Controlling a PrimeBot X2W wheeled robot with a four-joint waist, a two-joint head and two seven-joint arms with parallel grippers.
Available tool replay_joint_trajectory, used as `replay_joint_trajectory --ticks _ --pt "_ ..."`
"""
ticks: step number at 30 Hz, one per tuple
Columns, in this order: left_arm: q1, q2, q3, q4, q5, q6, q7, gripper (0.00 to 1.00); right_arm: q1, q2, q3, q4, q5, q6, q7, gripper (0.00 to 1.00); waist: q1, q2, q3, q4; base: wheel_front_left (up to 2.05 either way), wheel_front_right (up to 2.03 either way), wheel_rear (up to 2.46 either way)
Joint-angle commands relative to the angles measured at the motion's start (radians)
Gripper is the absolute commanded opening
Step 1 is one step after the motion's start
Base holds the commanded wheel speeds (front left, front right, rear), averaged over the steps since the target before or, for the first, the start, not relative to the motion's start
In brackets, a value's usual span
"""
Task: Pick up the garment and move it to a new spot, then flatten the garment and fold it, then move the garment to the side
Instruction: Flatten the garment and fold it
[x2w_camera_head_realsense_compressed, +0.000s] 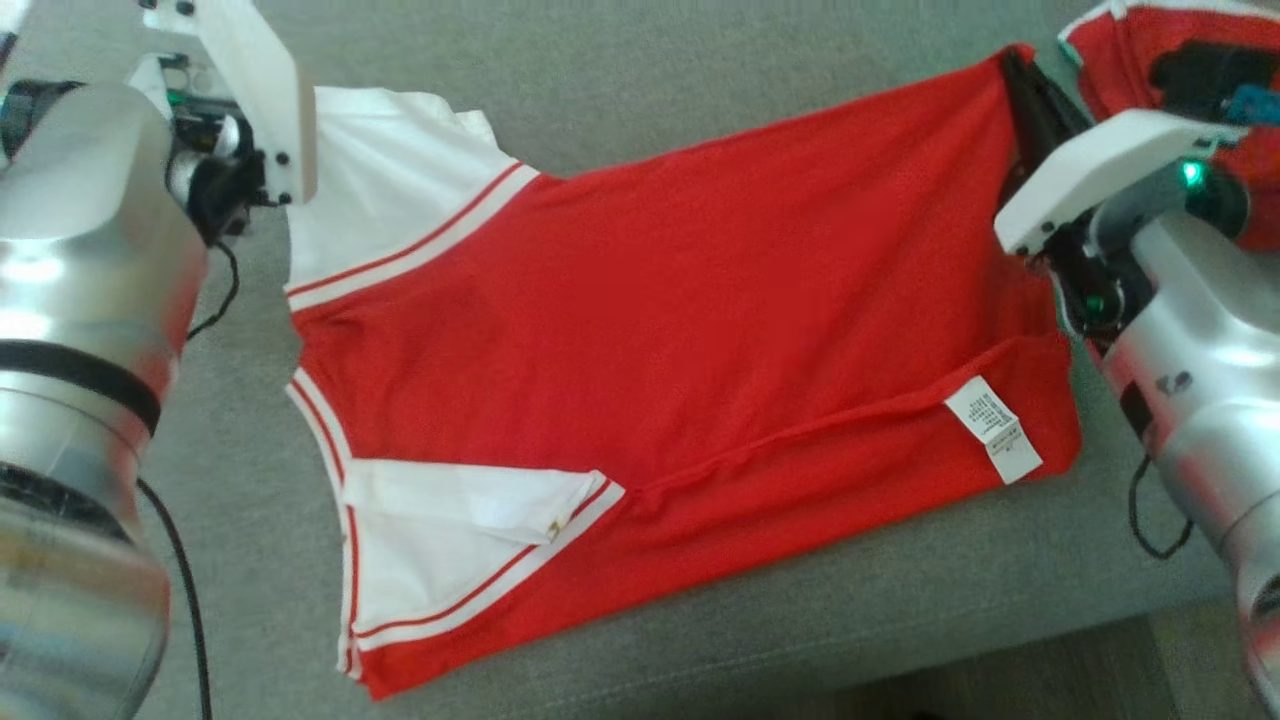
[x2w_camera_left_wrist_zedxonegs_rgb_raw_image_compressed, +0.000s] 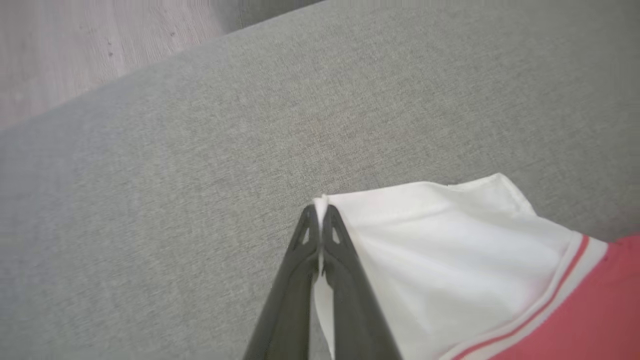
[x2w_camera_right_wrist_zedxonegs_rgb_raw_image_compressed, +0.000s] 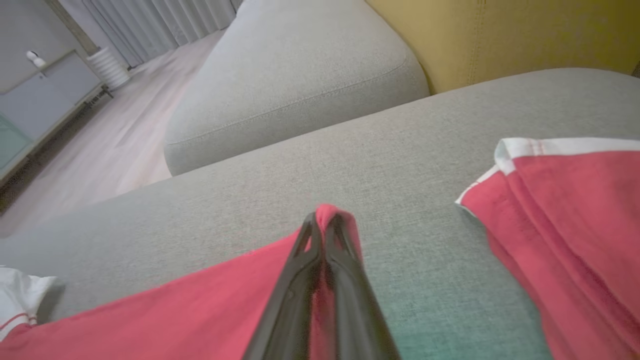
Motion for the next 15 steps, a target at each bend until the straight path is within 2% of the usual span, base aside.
replay_joint_trajectory --ticks 1,8,15 --pt "-0.033 0.038 0.015 -0.022 0.001 -0.001 -0.010 0.00 0.030 -0.016 0.007 -0.018 0.011 0.007 -0.013 0.00 0.0000 0.0000 -0.027 0.018 0.00 0.00 0.00" --pt "0.070 0.035 -0.033 -0.142 -0.058 -0.013 0.002 0.00 0.127 -0.059 0.057 -0.024 0.050 0.007 -0.021 0.00 0.0000 0.0000 -0.146 0.067 0.00 0.00 0.00" --pt "0.198 0.140 -0.137 -0.388 -0.169 -0.014 0.125 0.00 0.211 -0.095 0.103 -0.021 0.068 0.007 -0.032 0.00 0.0000 0.0000 -0.240 0.110 0.00 0.00 0.00"
